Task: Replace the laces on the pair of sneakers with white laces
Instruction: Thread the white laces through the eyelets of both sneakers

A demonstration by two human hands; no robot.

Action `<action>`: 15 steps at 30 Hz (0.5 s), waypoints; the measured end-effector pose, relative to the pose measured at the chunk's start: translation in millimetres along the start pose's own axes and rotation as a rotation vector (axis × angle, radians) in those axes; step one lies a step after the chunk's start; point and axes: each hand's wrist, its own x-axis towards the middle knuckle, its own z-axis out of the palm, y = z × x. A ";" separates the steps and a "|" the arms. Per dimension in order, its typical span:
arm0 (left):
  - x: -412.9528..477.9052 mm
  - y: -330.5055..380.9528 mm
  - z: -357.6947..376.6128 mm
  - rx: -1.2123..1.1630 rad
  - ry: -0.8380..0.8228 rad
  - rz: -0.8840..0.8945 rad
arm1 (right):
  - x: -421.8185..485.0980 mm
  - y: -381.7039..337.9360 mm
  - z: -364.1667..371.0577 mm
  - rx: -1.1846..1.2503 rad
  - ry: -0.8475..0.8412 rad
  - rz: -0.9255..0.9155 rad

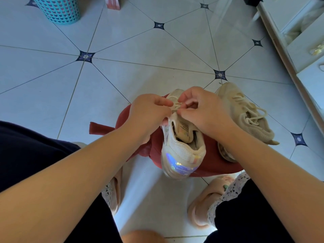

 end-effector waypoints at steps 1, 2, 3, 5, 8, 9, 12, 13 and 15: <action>-0.2 -0.5 0.3 0.007 0.014 0.011 | -0.1 -0.6 -0.2 -0.009 -0.008 -0.008; -0.2 -1.0 0.5 0.013 0.028 0.021 | -0.2 -1.3 -0.6 -0.032 -0.021 -0.018; -0.5 -1.5 0.6 0.017 0.043 0.030 | -0.2 -2.1 -1.2 -0.066 -0.035 -0.033; -1.4 -2.5 1.4 0.020 0.066 0.043 | 0.7 -3.8 -3.3 -0.131 -0.059 -0.068; -2.9 -3.9 2.2 0.024 0.078 0.064 | 2.6 -6.4 -5.8 -0.199 -0.089 -0.090; -3.3 -4.0 2.3 0.029 0.079 0.071 | 3.3 -6.4 -5.2 -0.226 -0.097 -0.092; -3.3 -5.5 3.4 0.031 0.079 0.085 | 3.5 -5.5 -0.2 -0.273 -0.080 -0.087; -3.6 -5.5 3.3 0.038 0.073 0.088 | 3.0 -4.7 1.7 -0.279 -0.061 -0.091; -4.7 -4.8 2.6 -0.008 0.041 0.081 | 1.4 -2.9 5.0 -0.262 -0.011 -0.101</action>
